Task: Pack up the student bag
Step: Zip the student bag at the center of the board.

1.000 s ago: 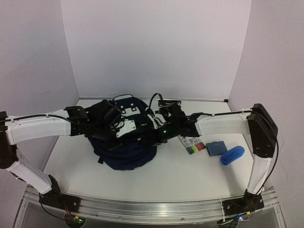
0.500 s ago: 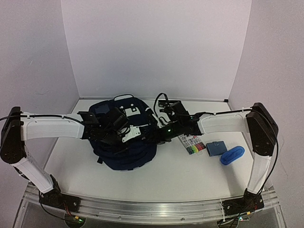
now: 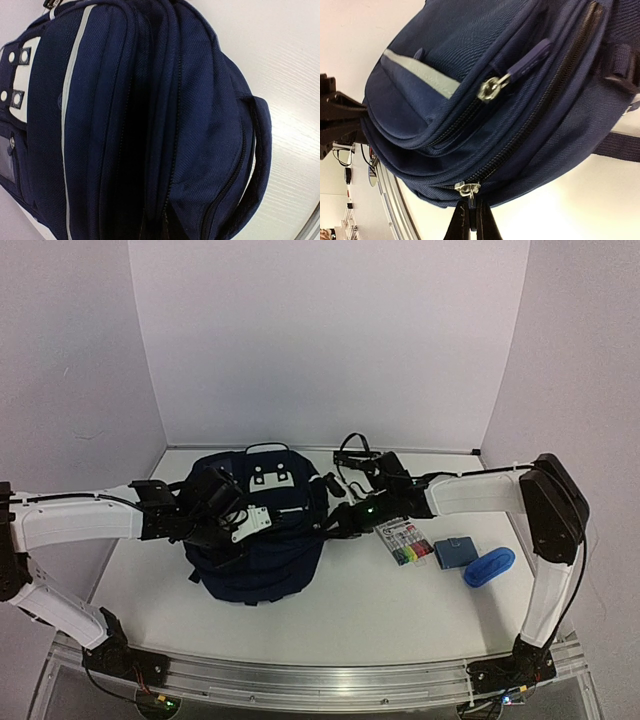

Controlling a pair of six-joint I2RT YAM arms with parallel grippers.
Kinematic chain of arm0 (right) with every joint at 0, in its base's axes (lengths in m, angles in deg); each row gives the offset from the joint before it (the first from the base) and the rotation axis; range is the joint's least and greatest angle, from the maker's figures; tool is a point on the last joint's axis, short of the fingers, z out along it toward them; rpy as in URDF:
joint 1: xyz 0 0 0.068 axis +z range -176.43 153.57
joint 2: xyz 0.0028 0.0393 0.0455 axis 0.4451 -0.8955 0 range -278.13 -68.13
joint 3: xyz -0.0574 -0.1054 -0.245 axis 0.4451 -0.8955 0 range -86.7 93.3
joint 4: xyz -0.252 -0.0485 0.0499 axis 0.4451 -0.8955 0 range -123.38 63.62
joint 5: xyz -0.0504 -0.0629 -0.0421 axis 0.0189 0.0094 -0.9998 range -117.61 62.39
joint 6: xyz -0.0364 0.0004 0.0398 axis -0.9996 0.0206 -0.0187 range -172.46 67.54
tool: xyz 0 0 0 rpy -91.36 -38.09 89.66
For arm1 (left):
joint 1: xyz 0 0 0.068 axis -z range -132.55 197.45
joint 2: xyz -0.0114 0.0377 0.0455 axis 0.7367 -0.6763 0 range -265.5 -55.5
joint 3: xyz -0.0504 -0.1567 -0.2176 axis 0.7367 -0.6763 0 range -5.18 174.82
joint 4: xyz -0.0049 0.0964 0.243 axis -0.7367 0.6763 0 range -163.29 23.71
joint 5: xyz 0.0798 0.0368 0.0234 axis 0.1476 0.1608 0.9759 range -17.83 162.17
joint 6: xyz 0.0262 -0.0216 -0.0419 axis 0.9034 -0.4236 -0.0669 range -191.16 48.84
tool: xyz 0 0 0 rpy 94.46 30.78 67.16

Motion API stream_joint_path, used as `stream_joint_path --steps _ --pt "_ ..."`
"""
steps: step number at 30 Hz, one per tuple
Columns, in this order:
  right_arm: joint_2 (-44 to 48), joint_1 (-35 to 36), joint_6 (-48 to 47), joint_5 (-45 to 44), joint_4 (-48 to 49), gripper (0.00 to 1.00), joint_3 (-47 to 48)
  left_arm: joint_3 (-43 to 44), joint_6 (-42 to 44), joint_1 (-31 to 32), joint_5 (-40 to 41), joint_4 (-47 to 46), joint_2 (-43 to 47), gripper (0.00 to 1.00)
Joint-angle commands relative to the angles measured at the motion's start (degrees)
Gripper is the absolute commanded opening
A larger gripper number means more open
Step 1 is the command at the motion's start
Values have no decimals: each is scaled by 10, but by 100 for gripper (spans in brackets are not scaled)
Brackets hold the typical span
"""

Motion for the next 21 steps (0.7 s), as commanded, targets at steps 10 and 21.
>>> stream_joint_path --steps 10,21 --pt "13 68 86 -7 54 0 38 67 -24 20 -51 -12 -43 54" --pt "15 62 70 -11 55 0 38 110 -18 26 -17 -56 -134 18"
